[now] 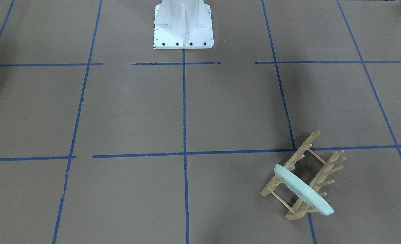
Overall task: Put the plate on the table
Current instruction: 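Move the left gripper toward the top of the green plate in the rack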
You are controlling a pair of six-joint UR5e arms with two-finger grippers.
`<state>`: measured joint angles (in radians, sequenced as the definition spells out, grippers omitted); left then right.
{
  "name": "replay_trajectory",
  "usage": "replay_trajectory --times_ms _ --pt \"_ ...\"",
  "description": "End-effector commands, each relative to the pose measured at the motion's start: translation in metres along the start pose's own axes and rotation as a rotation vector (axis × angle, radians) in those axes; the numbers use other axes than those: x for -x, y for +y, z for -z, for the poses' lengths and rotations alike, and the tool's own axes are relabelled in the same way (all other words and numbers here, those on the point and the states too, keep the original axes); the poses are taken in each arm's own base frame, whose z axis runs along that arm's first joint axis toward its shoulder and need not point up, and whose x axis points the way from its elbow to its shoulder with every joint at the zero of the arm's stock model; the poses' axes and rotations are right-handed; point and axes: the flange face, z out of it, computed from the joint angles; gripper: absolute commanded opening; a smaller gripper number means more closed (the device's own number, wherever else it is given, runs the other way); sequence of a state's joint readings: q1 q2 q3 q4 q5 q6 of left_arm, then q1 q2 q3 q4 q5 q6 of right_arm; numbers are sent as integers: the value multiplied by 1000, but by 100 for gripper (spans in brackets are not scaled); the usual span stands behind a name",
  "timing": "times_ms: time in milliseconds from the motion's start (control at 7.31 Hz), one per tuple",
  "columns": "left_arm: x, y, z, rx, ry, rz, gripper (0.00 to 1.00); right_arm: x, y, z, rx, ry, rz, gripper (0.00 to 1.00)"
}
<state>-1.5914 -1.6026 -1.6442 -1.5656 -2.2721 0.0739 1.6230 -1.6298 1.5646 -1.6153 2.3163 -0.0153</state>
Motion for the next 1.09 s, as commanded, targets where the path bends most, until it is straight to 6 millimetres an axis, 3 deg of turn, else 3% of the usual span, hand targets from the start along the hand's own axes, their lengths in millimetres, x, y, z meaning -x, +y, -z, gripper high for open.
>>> replay_trajectory --times_ms 0,137,274,411,547,684,821,958 --pt "-3 4 6 -16 -5 -7 100 0 0 0 -1 0 0 100" --pt "-30 -8 19 -46 146 54 100 0 0 0 1 0 -1 100" --pt "-61 -43 38 -103 213 152 100 0 0 0 -1 0 0 100" --pt "-104 -68 45 -147 260 280 100 0 0 0 -1 0 0 100" --pt "-130 -90 51 -200 326 408 100 0 0 0 -1 0 0 100" --pt "-159 -117 35 -235 401 430 100 0 0 0 -1 0 0 100" --pt "-200 -141 19 -231 480 480 100 0 0 0 -1 0 0 100" --pt "-219 -166 27 -284 543 553 100 0 0 0 -1 0 0 100"
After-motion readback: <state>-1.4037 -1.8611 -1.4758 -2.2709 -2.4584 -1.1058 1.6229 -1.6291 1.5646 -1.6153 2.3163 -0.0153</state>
